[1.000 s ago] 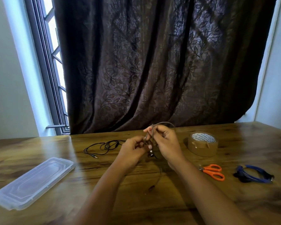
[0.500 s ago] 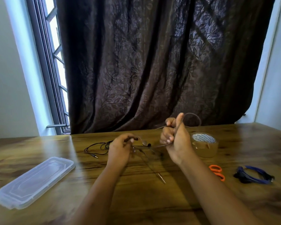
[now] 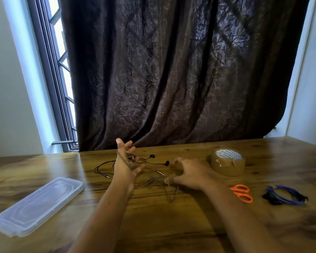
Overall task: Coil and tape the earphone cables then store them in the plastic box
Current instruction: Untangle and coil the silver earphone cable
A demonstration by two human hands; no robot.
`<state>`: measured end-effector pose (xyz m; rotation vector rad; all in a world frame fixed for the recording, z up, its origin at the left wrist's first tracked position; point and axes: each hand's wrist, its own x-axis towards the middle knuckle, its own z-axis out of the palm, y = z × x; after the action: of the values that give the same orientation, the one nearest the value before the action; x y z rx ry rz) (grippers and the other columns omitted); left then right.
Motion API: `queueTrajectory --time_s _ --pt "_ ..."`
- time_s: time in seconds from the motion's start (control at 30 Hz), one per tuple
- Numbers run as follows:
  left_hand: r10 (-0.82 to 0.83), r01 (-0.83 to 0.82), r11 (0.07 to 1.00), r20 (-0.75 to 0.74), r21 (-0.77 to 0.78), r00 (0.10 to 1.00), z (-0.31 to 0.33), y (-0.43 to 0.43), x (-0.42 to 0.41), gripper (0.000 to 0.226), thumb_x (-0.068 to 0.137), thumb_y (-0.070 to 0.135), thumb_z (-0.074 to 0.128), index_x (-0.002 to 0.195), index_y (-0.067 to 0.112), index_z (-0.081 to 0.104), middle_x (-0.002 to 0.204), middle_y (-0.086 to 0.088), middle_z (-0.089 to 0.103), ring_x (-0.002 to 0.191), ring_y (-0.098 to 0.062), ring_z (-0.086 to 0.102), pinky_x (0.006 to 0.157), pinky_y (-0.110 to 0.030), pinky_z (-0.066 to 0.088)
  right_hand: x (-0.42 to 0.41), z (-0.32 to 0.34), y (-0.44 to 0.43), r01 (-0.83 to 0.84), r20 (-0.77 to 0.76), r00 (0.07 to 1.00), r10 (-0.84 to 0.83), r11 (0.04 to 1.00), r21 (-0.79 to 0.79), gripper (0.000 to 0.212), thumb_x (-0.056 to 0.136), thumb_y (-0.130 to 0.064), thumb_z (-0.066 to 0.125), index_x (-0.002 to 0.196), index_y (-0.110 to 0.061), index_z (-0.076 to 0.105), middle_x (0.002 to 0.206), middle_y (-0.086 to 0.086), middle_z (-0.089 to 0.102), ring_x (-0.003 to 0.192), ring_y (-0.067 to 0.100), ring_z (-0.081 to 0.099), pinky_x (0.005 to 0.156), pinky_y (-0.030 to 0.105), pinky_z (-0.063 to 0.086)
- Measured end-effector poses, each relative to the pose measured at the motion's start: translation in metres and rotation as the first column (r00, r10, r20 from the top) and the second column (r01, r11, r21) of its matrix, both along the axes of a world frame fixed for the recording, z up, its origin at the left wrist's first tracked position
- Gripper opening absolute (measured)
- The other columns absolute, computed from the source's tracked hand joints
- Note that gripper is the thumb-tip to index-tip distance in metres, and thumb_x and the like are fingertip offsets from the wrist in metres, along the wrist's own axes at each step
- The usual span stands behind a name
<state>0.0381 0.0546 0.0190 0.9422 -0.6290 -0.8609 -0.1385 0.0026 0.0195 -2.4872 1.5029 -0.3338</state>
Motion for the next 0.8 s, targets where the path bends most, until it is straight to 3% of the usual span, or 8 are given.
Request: queueTrajectory --time_s 0.1,0.2,0.3,0.37,0.5,0.6,0.67,0.8 --pt "-0.070 0.070 0.998 0.018 -0.008 0.997 0.007 0.001 -0.002 0.077 0.083 0.073 0.022 0.139 0.025 0.044 0.145 0.002 0.041 0.130 -0.028 0.039 0.096 -0.048 0.040 -0.003 -0.002 -0.004 0.028 -0.046 0.998 -0.032 0.996 -0.080 0.064 0.078 -0.067 0.058 0.131 -0.033 0.045 0.123 -0.004 0.055 0.110 0.015 0.051 0.084 0.031 0.046" --pt "-0.227 0.227 0.974 0.076 0.008 0.971 0.010 0.003 -0.009 0.087 0.076 0.077 0.017 0.137 0.023 0.046 0.140 0.002 0.049 0.121 -0.023 0.047 0.108 -0.053 0.031 -0.001 -0.005 -0.005 -0.006 -0.016 1.000 0.003 0.987 -0.161 0.054 0.086 -0.057 0.055 0.134 -0.033 0.043 0.119 -0.007 0.059 0.109 0.013 0.054 0.082 0.029 0.047" --pt "-0.343 0.339 0.939 0.181 0.052 0.922 0.010 0.002 -0.019 0.095 0.064 0.082 0.025 0.137 0.024 0.046 0.136 0.004 0.052 0.127 -0.024 0.043 0.107 -0.052 0.032 0.004 -0.007 -0.006 -0.051 0.089 0.992 0.086 0.940 -0.336 0.035 0.092 -0.043 0.055 0.124 -0.029 0.054 0.118 -0.009 0.060 0.111 0.011 0.053 0.089 0.031 0.045" --pt "-0.344 0.340 0.938 0.282 0.066 0.896 0.008 -0.001 -0.024 0.079 0.074 0.079 0.037 0.134 0.028 0.047 0.134 0.007 0.051 0.125 -0.018 0.044 0.097 -0.044 0.041 0.009 -0.004 -0.004 -0.073 0.253 0.947 0.198 0.900 -0.430 0.022 0.094 -0.041 0.053 0.109 -0.027 0.063 0.108 -0.008 0.065 0.103 0.009 0.055 0.084 0.030 0.043" --pt "-0.192 0.235 0.970 0.394 -0.063 0.899 -0.001 -0.008 -0.024 0.047 0.088 0.026 0.058 0.133 0.017 0.049 0.100 0.001 0.066 0.076 -0.006 0.063 0.068 -0.024 0.053 0.022 0.012 0.016 -0.355 0.825 0.511 0.242 0.933 -0.054 0.040 0.090 -0.051 0.044 0.078 -0.021 0.068 0.073 0.004 0.067 0.063 0.009 0.060 0.061 0.025 0.048" --pt "-0.122 0.202 0.974 0.510 -0.103 0.851 -0.005 -0.009 -0.017 0.044 0.093 0.003 0.051 0.135 0.017 0.044 0.124 -0.003 0.059 0.095 0.000 0.063 0.077 -0.019 0.054 0.028 0.005 0.018 -0.368 0.747 0.615 0.252 0.930 -0.011 0.053 0.086 -0.065 0.043 0.085 -0.018 0.066 0.081 0.008 0.067 0.072 0.021 0.063 0.068 0.039 0.050" --pt "-0.105 0.194 0.977 0.606 -0.083 0.789 -0.010 -0.011 -0.012 0.054 0.090 0.000 0.056 0.136 0.025 0.041 0.138 -0.002 0.048 0.121 -0.007 0.053 0.098 -0.030 0.048 0.027 0.000 0.014 -0.236 0.664 0.709 0.238 0.967 -0.095 0.036 0.089 -0.060 0.047 0.098 -0.029 0.063 0.091 -0.008 0.064 0.083 0.009 0.061 0.073 0.031 0.050" --pt "-0.147 0.256 0.964 0.667 -0.068 0.730 -0.010 -0.013 -0.014 0.069 0.084 -0.018 0.053 0.136 0.020 0.030 0.140 -0.003 0.039 0.105 0.014 0.056 0.080 -0.015 0.051 0.021 0.005 0.016 -0.363 0.793 0.588 0.160 0.928 0.082 0.027 0.095 -0.043 0.047 0.110 -0.028 0.064 0.101 -0.013 0.065 0.094 0.002 0.061 0.076 0.015 0.048"
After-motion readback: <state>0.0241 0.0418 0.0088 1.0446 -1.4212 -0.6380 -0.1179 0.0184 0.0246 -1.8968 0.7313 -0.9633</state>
